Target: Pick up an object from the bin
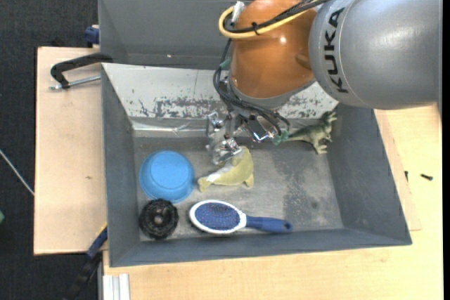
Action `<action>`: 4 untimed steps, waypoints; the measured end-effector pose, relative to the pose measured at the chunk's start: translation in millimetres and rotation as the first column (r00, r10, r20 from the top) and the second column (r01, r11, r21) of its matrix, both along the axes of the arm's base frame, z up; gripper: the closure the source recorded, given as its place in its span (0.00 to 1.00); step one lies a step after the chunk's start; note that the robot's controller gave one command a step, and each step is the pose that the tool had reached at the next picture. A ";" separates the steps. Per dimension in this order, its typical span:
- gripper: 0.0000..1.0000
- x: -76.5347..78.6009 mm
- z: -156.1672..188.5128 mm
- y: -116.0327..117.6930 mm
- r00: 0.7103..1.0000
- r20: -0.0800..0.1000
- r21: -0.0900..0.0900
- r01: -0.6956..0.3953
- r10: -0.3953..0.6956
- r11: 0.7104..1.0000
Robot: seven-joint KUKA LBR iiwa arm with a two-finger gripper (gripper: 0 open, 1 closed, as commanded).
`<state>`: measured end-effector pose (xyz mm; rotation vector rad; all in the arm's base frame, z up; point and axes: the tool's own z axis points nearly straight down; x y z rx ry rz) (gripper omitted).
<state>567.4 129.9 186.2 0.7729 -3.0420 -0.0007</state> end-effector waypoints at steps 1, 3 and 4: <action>0.00 1.3 2.7 1.7 1.000 0.005 0.003 -0.001 0.001 1.000; 1.00 -32.2 -102.3 -21.4 0.963 0.006 0.002 -0.270 0.270 0.963; 1.00 -32.0 49.8 -23.5 0.948 0.018 0.000 -0.318 0.318 0.948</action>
Offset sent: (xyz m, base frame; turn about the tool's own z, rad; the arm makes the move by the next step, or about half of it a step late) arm 0.0000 0.0000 0.0000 0.0000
